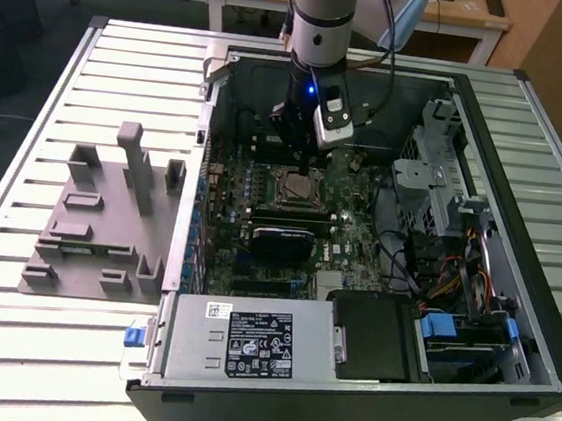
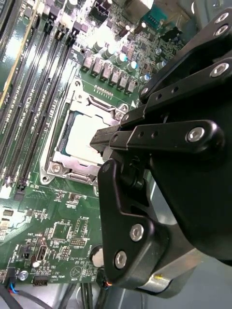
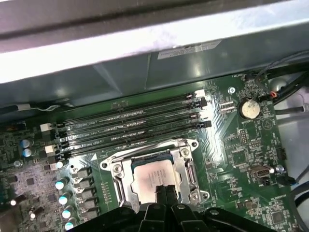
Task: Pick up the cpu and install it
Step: 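Install the first cpu locking lever, then install the second cpu locking lever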
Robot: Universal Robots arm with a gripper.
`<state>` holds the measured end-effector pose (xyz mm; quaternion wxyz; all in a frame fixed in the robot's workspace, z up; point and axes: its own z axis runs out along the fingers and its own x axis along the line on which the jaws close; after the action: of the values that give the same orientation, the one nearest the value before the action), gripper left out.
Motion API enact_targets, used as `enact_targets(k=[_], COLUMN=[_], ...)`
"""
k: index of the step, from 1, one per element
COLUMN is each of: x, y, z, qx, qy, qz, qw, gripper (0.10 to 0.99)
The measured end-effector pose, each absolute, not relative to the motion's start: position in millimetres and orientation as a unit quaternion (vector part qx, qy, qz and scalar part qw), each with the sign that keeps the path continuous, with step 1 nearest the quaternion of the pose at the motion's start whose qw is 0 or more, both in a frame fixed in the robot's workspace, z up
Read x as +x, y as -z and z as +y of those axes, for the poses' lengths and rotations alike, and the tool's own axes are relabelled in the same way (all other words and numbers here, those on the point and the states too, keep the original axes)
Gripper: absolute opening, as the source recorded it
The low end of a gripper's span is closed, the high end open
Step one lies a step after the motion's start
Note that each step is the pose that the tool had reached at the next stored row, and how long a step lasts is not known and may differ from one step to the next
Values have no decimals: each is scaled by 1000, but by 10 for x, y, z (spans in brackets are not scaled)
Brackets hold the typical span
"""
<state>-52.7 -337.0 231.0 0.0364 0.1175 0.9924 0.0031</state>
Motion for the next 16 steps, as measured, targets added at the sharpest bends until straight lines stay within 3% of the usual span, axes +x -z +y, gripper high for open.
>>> enact_targets(k=[16], x=[-527], y=[-2337], z=[-3370], qx=[118], qy=[-3], qz=[992], qw=[36], gripper=[106])
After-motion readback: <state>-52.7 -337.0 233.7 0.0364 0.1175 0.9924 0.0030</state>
